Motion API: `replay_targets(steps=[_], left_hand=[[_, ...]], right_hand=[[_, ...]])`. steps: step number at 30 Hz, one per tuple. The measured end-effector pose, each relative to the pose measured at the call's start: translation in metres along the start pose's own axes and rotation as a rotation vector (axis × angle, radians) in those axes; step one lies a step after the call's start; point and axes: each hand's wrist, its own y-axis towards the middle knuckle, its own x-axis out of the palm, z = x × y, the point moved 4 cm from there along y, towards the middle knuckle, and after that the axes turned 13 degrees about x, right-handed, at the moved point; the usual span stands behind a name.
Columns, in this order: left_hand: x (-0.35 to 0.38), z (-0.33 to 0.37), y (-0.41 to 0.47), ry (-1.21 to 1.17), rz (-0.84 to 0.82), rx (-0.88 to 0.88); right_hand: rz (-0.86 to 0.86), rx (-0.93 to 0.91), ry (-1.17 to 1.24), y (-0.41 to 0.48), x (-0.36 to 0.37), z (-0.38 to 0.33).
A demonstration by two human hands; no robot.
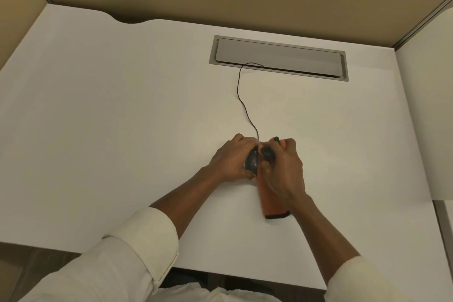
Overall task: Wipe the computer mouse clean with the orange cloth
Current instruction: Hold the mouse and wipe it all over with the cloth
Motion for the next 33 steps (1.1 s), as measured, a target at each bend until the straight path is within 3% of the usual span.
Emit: replay_targets(steps=[6,16,26,33], left_hand=[[0.000,0.002,0.001,0.009,0.002,-0.005],[0.000,-0.001,0.000,0.006,0.001,0.011],[0.001,0.002,0.000,0.018,0.016,-0.017],[-0.002,0.003,-0.001,0.007,-0.008,-0.014]], right_hand=[[-0.036,0.042,-0.040,0.046,-0.004,-0.004],[0.031,-0.011,-0.028,-0.026,0.003,0.004],[-0.050,0.037,-0.202,0.046,-0.003,-0.015],[0.015,0.009,-0.150,-0.016,-0.001,-0.012]])
